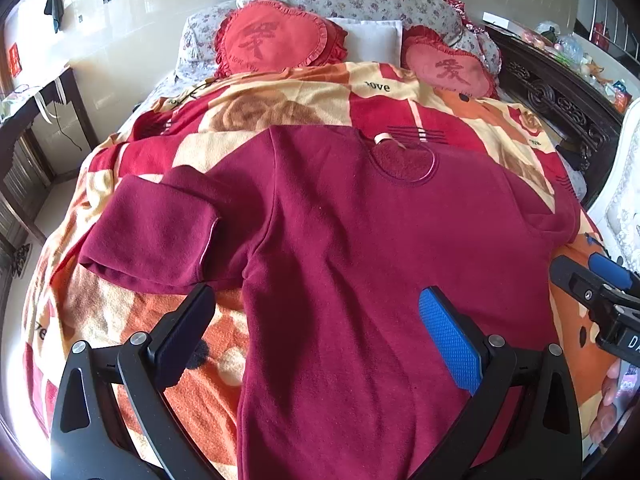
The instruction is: Fold small clothes
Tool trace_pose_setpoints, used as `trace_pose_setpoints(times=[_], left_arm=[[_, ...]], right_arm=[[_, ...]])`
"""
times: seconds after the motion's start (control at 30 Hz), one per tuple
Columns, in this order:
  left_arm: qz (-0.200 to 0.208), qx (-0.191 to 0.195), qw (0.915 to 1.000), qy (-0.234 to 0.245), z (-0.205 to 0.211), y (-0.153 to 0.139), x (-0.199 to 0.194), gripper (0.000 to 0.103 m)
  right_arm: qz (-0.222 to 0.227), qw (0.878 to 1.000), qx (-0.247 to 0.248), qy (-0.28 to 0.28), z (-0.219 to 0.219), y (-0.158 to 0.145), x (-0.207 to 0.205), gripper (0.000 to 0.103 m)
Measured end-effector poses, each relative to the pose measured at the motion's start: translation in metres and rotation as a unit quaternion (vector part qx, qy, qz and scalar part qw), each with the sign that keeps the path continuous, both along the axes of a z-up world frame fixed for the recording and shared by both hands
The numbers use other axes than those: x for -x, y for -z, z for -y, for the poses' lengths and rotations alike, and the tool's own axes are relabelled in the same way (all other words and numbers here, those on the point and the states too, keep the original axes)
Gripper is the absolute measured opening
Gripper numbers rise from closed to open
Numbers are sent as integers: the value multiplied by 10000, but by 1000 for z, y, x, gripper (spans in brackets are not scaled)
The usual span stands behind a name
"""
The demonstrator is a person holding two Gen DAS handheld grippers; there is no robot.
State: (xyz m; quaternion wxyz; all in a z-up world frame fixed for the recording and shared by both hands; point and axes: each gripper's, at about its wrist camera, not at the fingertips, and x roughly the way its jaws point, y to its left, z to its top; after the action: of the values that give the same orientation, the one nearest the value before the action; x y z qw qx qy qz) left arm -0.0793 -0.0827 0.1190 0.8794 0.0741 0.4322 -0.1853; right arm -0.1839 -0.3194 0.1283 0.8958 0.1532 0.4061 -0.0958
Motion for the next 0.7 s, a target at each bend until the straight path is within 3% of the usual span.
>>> trace_pose_setpoints(times=[0.7], left_arm=[[-105, -90, 9999, -90, 0, 16, -15, 102]], right_arm=[[-134, 9998, 9, -162, -13, 15, -23, 102]])
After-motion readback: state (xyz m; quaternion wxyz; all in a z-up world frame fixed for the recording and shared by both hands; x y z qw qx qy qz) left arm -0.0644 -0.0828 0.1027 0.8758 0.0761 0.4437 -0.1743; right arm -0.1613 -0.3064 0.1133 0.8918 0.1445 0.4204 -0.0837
